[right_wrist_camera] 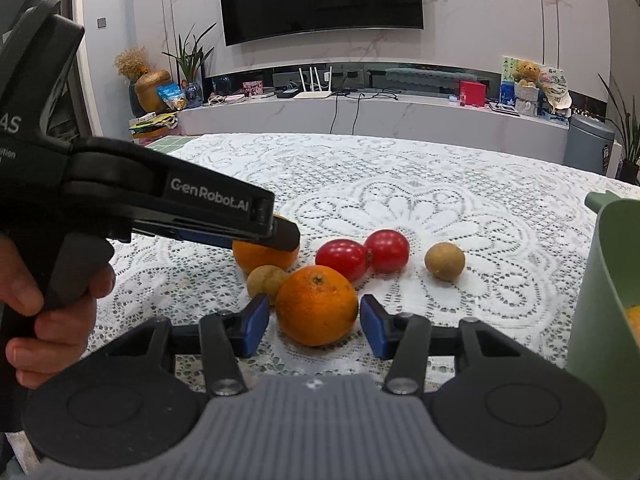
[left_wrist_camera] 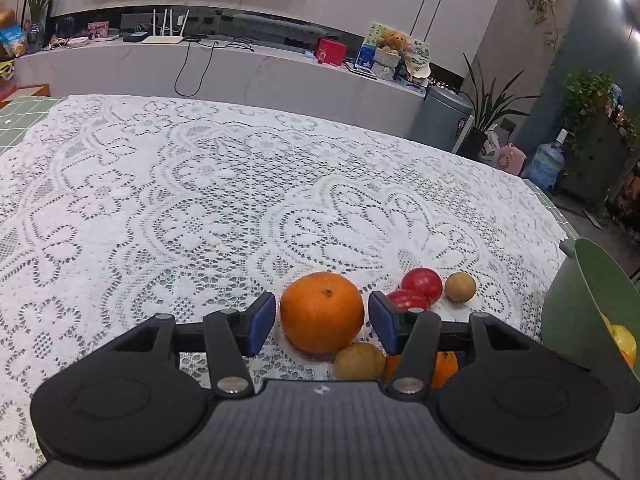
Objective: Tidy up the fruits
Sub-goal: 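Grasp an orange with the left tool while the right tool grasps another orange, then carry both oranges over the green colander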
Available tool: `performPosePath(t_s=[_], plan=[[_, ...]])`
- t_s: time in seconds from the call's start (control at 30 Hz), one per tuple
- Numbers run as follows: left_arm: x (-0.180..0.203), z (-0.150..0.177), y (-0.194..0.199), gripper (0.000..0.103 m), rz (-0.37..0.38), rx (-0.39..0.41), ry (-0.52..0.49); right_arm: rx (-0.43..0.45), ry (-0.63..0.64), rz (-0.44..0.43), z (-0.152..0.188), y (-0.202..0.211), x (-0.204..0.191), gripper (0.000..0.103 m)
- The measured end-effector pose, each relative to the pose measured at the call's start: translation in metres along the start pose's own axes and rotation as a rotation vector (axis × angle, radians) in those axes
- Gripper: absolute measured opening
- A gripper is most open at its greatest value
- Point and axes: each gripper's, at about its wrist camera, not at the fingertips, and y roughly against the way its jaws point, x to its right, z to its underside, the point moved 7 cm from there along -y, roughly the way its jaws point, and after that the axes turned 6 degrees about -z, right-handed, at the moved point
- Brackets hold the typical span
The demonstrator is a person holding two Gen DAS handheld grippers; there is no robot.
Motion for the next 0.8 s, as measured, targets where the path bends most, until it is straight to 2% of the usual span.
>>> performPosePath(t_s=[0.1, 0.23, 0.53, 0.8], plan=[[0.000, 0.000, -0.002, 0.063, 0.005, -0.007, 0.006, -0.006, -0.006, -0.003, 0.000, -0.002, 0.002, 0.045], [0.001, 0.001, -0.002, 0.054, 0.012, -0.006, 0.000, -0.006, -0.010, -0.008, -0.001, -0.002, 0.003, 0.045], [0.001, 0.001, 0.001, 0.053, -0.003, -0.004, -0.011, -0.006, 0.000, 0.000, -0.002, 0.002, 0.003, 0.044], [0.002, -0.004, 0.021, 0.052, 0.008, 0.042, -0.006, 0.025, 0.039, 0.006, -0.011, 0.022, -0.006, 0.044]])
